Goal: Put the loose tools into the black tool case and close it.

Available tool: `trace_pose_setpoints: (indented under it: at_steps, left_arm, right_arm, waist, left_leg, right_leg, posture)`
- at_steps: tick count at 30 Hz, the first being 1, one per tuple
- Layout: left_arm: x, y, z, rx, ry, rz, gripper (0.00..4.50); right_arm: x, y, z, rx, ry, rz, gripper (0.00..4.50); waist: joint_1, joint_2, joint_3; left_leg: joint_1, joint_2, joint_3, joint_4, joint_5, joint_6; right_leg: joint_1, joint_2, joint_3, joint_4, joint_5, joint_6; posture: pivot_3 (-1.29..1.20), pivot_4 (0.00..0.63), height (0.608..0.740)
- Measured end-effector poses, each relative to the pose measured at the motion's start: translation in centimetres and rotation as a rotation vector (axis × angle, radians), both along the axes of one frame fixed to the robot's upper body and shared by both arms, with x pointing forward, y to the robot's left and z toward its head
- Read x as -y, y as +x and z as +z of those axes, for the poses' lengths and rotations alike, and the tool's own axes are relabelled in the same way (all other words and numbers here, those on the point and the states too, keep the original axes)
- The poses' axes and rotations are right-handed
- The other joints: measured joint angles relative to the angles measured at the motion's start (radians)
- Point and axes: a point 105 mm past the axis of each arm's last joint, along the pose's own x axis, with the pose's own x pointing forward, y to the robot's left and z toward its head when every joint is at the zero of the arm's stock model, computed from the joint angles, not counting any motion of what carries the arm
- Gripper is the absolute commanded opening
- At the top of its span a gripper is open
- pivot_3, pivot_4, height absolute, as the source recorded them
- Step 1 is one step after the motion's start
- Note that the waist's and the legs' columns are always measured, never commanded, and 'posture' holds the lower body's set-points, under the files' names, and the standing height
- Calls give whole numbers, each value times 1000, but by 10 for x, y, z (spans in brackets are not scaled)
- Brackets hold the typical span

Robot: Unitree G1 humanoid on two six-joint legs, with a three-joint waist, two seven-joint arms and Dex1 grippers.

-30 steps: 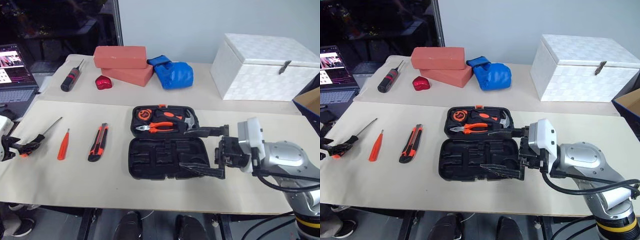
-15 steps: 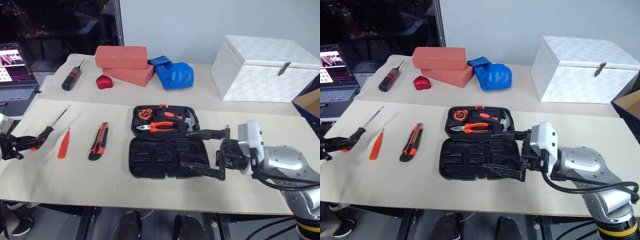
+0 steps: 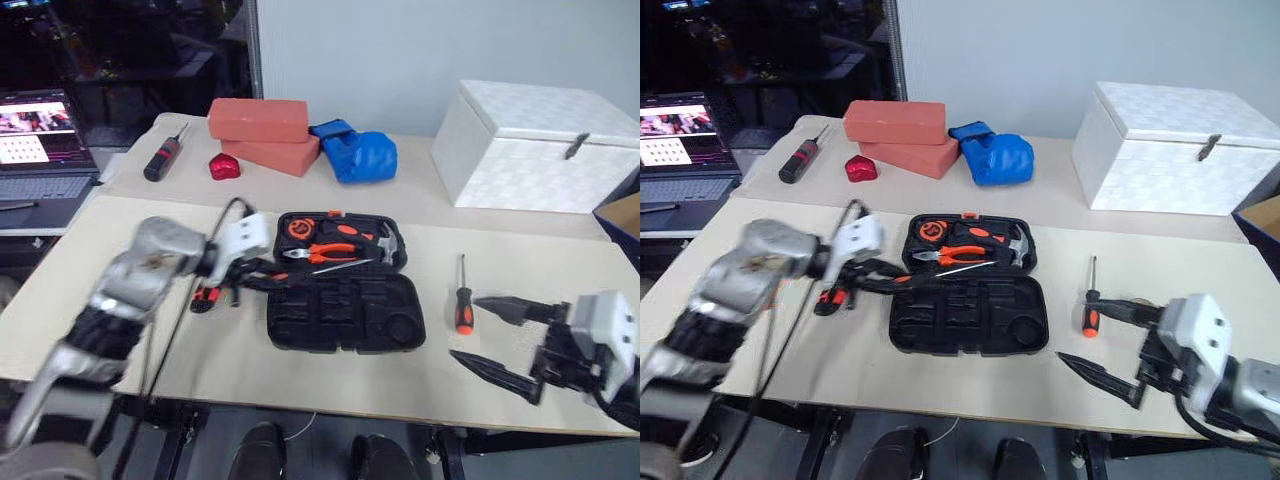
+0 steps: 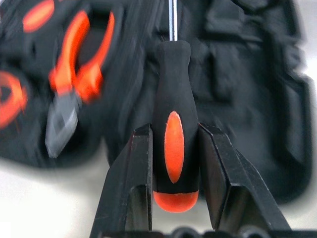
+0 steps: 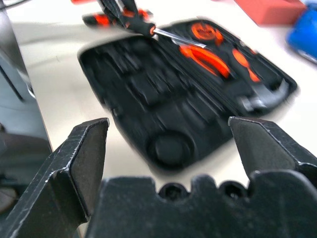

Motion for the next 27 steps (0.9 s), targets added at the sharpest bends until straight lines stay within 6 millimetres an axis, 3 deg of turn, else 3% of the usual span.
trace_pose_setpoints:
  at_steps: [10, 19, 20, 23, 25, 27]
  left_arm:
    - [18, 15, -24, -35, 179, -66, 837]
    - [10, 18, -32, -58, 243, -42, 837]
    - [10, 18, -33, -55, 248, -44, 1838]
    - [9, 19, -33, -27, 265, -76, 2831]
    - [10, 20, -33, -27, 251, -74, 3478]
    - [18, 17, -25, -64, 111, -59, 3478]
  right_arm:
    - [2, 3, 12, 51, -39, 6, 4500]
    - [-3, 7, 12, 57, -30, 20, 4500]
    - [-3, 7, 12, 57, -30, 20, 4500]
    - [-4, 8, 12, 61, -29, 22, 4500]
    - [-4, 8, 13, 65, -28, 23, 4500]
    - [-5, 8, 13, 64, -27, 25, 4500]
  waist:
    - [-12, 2, 0]
    - [-11, 2, 0]
    - [-11, 2, 0]
    - [-10, 3, 0]
    - [-8, 4, -1]
    - [-3, 5, 0]
  left_leg:
    - [-1, -4, -13, 0, 1, 1]
    - [-2, -6, -15, 0, 3, 7]
    - [-2, -7, -15, 0, 3, 7]
    - [-2, -7, -16, 0, 3, 6]
    - [-1, -8, -17, 0, 0, 1]
    - [-2, -8, -17, 0, 0, 2]
  right_leg:
    - [1, 0, 0, -1, -1, 0]
    - [2, -1, 0, -1, -3, 2]
    - [2, -2, 0, -1, -3, 2]
    - [2, -1, 0, -1, -3, 2]
    - [3, -2, 0, -1, -2, 2]
    - [3, -2, 0, 0, -2, 3]
  posture:
    - [0, 150, 740]
    - [0, 150, 740]
    - [0, 150, 740]
    - [0, 150, 740]
    - [0, 150, 740]
    - [0, 150, 740]
